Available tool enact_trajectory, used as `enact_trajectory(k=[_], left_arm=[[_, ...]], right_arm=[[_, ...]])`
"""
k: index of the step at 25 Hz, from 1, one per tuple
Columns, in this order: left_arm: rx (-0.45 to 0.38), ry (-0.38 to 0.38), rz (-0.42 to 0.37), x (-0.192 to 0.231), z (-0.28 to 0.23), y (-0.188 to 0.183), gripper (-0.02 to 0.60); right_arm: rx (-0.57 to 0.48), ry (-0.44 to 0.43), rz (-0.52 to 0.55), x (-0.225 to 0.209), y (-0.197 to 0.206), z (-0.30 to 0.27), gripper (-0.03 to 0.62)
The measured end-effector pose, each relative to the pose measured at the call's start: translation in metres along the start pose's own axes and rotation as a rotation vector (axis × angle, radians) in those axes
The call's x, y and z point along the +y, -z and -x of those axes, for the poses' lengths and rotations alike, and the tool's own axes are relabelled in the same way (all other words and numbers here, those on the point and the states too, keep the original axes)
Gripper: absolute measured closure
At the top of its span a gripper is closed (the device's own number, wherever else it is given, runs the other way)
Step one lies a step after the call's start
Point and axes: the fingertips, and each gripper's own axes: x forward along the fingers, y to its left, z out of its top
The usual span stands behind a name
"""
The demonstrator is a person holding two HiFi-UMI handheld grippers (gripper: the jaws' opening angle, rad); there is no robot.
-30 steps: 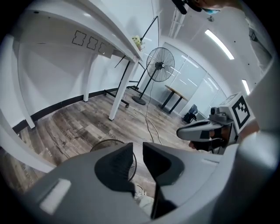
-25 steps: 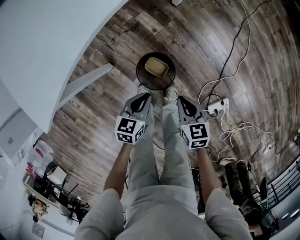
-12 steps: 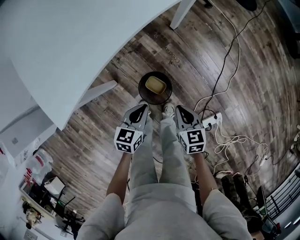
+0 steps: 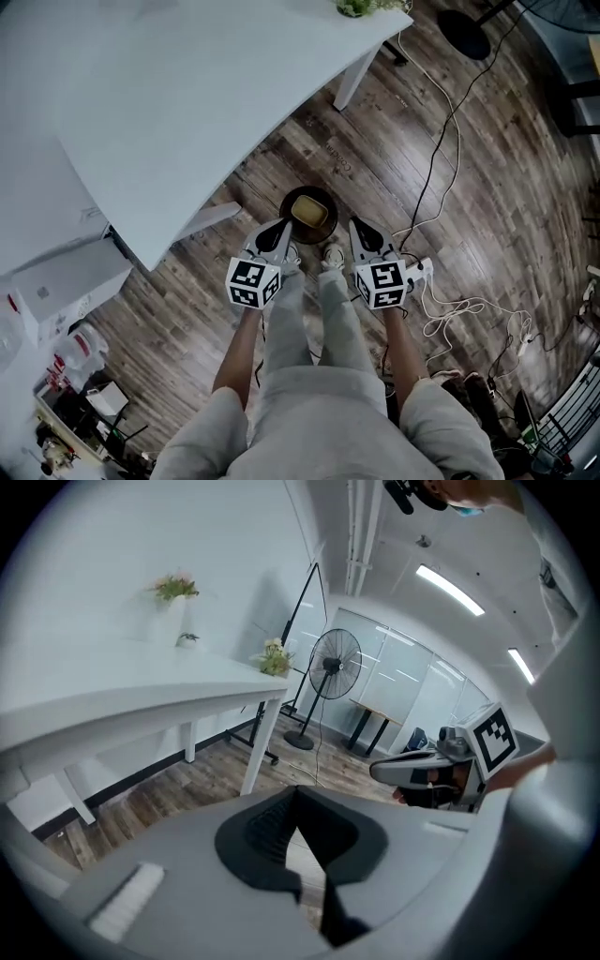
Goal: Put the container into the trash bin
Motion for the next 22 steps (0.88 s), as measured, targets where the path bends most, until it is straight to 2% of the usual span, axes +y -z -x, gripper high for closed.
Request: enact_trajectory(k=[9,17,22], left_arm=[[-0.076,-0.005,-0.075,-0.007,0.015,-0.09,0.571],[-0.1,-0.008,-0.12,-0.015,0.037,-0.138,0.571],[-0.109,-0.025,-0.127,-0.023,0.057,-0.156,0.569]], right_arm=[[-0.096,0.031,0.026,-0.008,-0.084,0.026,0.58],[-0.144,0.056,0.064,-0.014,-0.141,0.053,0.58],[-0.167,0.054,0.066,-0.012,-0.161,0.074,0.58]])
